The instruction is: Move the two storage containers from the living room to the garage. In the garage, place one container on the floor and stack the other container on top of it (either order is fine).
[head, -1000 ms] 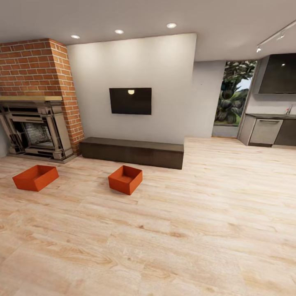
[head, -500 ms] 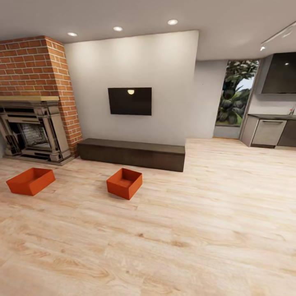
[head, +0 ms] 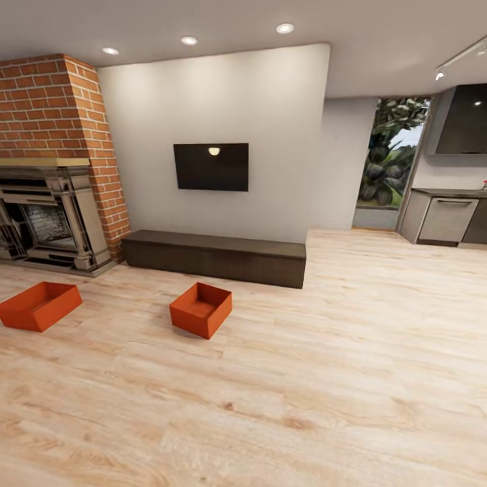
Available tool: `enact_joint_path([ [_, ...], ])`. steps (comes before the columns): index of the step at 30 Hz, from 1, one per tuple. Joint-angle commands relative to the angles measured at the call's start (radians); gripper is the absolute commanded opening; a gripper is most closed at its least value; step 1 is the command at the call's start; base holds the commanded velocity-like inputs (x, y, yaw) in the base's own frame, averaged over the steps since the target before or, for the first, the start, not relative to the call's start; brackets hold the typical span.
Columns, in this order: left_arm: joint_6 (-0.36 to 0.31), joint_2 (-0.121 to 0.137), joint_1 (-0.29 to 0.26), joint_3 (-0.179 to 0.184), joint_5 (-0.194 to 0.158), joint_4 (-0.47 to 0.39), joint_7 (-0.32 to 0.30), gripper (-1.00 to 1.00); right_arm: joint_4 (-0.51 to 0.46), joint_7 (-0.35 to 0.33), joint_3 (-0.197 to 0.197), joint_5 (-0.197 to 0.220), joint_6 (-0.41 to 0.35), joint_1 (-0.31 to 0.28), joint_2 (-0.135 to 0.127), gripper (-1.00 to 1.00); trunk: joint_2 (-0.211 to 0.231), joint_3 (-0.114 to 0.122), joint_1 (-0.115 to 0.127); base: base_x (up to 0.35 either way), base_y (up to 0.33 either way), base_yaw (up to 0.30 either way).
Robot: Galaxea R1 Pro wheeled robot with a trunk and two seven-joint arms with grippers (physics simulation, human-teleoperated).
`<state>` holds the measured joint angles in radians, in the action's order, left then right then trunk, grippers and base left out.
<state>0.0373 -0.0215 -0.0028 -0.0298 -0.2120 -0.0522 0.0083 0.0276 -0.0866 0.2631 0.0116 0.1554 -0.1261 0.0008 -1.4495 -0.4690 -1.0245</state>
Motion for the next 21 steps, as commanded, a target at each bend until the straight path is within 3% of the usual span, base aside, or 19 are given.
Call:
enact_joint_path([
  [1,0.003,-0.001,0.000,-0.002,-0.004,0.000,0.001,1.00,0.003,-0.003,0.002,0.002,0.006,-0.001,0.000,1.00,0.000,-0.001,-0.001,0.321,-0.076,0.000],
  [21,0.003,-0.002,0.000,-0.001,-0.003,0.000,0.001,1.00,0.003,-0.001,0.002,0.000,0.006,-0.001,0.006,1.00,0.000,-0.001,-0.001,0.321,-0.077,0.000],
])
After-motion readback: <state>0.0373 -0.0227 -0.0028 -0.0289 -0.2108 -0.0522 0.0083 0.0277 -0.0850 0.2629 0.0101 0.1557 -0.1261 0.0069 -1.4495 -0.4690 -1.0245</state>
